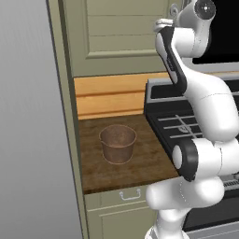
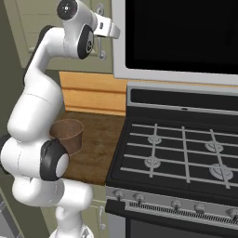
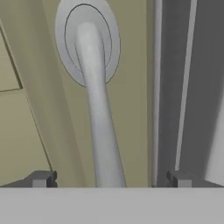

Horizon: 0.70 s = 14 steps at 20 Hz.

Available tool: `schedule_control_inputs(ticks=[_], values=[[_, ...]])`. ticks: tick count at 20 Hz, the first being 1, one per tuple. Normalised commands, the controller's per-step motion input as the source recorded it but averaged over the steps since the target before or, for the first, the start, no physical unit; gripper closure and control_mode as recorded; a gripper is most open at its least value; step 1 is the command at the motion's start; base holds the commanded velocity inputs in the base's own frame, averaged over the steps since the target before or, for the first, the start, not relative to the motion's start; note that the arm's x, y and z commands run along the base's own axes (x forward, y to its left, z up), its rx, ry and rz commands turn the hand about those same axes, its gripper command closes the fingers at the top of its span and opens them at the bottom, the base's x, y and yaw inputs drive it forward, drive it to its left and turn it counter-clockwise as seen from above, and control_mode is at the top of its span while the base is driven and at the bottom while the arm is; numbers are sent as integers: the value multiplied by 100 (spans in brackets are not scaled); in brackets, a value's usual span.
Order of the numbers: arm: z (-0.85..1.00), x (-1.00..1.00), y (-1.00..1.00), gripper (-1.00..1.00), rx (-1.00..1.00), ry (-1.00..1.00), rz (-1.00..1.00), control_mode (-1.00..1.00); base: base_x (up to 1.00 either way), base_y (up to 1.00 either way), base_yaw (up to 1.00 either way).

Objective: Open the cabinet, pick up the bread from the cabinet and place it in the basket. Then move the basket to the dining counter.

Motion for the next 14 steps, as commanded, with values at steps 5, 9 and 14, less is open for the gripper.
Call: schedule_control_inputs(ticks=[5, 9, 14], values=[[0, 11, 0, 100, 0, 0, 0, -100, 0, 0, 0], [0, 6, 0, 100, 0, 0, 0, -100, 0, 0, 0], [0, -6, 1, 100, 0, -1, 0, -100, 0, 0, 0]])
